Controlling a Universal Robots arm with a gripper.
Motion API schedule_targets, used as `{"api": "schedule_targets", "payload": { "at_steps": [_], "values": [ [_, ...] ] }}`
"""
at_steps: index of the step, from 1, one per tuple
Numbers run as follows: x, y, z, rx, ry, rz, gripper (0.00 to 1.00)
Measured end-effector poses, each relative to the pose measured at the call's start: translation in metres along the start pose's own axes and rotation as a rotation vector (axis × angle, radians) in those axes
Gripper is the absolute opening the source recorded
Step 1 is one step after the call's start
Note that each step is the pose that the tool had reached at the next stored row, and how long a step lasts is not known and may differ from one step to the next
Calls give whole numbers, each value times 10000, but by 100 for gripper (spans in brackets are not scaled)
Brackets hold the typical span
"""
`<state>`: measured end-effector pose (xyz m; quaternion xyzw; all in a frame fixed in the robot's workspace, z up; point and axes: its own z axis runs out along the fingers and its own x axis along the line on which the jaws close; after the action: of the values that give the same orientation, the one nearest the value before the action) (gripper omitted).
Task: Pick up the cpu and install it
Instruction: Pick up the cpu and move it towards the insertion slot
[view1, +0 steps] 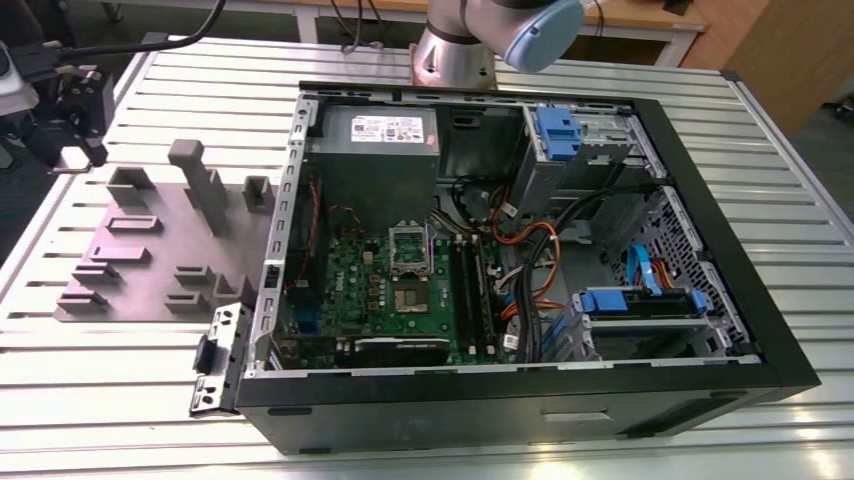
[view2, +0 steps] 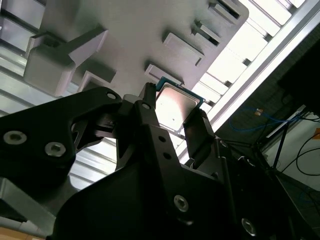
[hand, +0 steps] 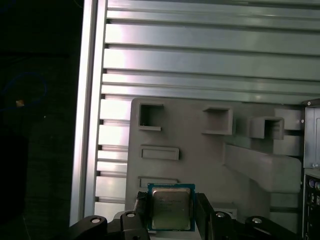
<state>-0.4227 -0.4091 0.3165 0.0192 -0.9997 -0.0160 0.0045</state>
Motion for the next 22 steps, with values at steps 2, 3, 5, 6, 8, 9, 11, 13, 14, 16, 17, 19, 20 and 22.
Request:
{"api": "schedule_targets", "payload": {
  "at_steps": [2,3,5,6,8,9,11,13,14,16,17,19,20,22],
  "values": [
    [-7,0,-6,12,2,0,47],
    [-9,-1,-13,14,3,0,47],
    [-11,0,-33,14,0,0,47],
    [-11,1,-48,17,1,0,47],
    [-11,2,-80,21,1,0,47],
    [-11,2,-98,22,1,1,47],
    [-12,3,-129,25,1,1,47],
    [-12,4,-160,25,1,2,47],
    [-13,5,-176,26,1,2,47],
    [-15,6,-206,26,1,3,47],
    [-15,6,-217,26,1,3,47],
    [-17,7,-241,26,1,4,47],
    [-18,7,-251,26,0,5,47],
    [-19,8,-272,26,1,6,47]
  ]
}}
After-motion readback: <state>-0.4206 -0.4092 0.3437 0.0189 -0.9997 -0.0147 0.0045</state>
